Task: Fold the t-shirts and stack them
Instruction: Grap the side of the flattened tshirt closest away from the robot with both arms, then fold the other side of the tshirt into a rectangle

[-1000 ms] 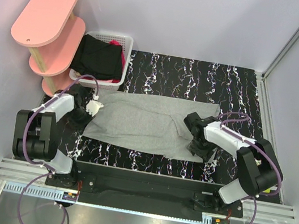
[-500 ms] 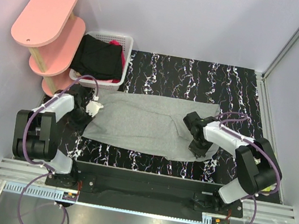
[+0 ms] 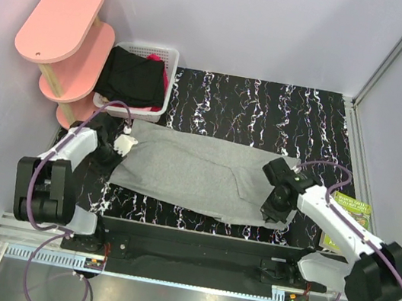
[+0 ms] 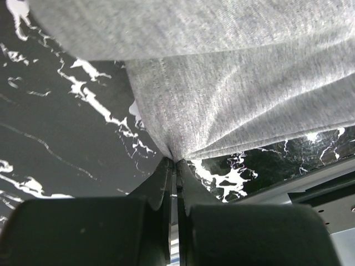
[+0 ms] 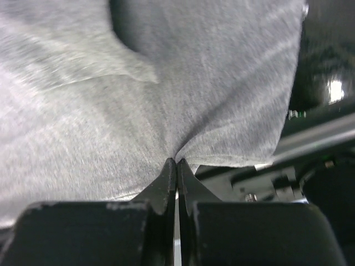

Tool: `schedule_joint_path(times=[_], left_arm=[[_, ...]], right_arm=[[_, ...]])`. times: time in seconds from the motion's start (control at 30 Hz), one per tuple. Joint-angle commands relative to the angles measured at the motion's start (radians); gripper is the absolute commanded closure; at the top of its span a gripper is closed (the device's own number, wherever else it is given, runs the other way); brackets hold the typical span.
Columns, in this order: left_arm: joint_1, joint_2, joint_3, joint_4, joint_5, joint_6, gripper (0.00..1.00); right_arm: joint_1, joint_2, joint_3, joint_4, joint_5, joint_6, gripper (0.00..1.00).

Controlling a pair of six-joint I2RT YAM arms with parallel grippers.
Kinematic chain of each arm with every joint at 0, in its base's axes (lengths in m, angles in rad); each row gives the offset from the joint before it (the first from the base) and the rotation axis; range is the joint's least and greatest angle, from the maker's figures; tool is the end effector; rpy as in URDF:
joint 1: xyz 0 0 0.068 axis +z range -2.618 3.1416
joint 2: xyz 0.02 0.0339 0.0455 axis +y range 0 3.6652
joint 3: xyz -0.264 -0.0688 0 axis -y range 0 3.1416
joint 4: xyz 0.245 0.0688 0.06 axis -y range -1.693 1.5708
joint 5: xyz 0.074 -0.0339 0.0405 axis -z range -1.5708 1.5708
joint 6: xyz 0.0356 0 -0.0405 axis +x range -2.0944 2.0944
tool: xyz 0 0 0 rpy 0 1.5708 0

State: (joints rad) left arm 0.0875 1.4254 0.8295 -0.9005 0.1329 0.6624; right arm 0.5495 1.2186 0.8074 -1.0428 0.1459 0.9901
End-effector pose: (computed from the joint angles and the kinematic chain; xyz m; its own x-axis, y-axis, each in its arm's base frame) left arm 0.2259 0.0151 0.1779 -0.8306 0.5391 -0.1399 0.5504 0.8328 -0.0585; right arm 0.1649 0.0949 0.2099 -0.8846 0.4283 -0.1846 0.4326 0.9014 0.0182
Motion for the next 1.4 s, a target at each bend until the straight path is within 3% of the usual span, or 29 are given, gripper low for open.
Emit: schedule_joint_path(times=[0.0,0.37,0.53,0.73,0.83,1.0,1.33,1.37], left_arm=[[0.008,-0.074,0.029,-0.047,-0.018,0.028,1.00],[0.009,-0.226,0.091,-0.259,0.037,0.083,1.00],[-0.012,-0.177,0.192,-0.295,0.065,0.062,0.99],[-0.078,0.048,0.419,-0.256,0.077,-0.010,1.00],[-0.109,0.241,0.563,-0.253,0.057,-0.039,1.00],[-0.137,0.415,0.758,-0.252,-0.009,-0.057,1.00],[-0.160,0.570,0.852,-0.233,-0.067,-0.070,0.99],[-0.160,0.575,0.850,-0.227,-0.085,-0.073,0.93]], right_arm=[[0.001,-0.080,0.003,-0.150,-0.111,-0.042,1.00],[0.004,-0.143,0.068,-0.275,-0.143,-0.099,1.00],[0.004,-0.107,0.130,-0.276,-0.131,-0.116,1.00],[0.004,-0.019,0.190,-0.235,-0.077,-0.142,1.00],[0.004,0.018,0.199,-0.198,-0.054,-0.139,1.00],[0.003,0.070,0.211,-0.158,0.010,-0.125,1.00],[-0.045,0.206,0.254,-0.079,0.098,-0.140,1.00],[-0.055,0.219,0.259,-0.060,0.095,-0.151,1.00]])
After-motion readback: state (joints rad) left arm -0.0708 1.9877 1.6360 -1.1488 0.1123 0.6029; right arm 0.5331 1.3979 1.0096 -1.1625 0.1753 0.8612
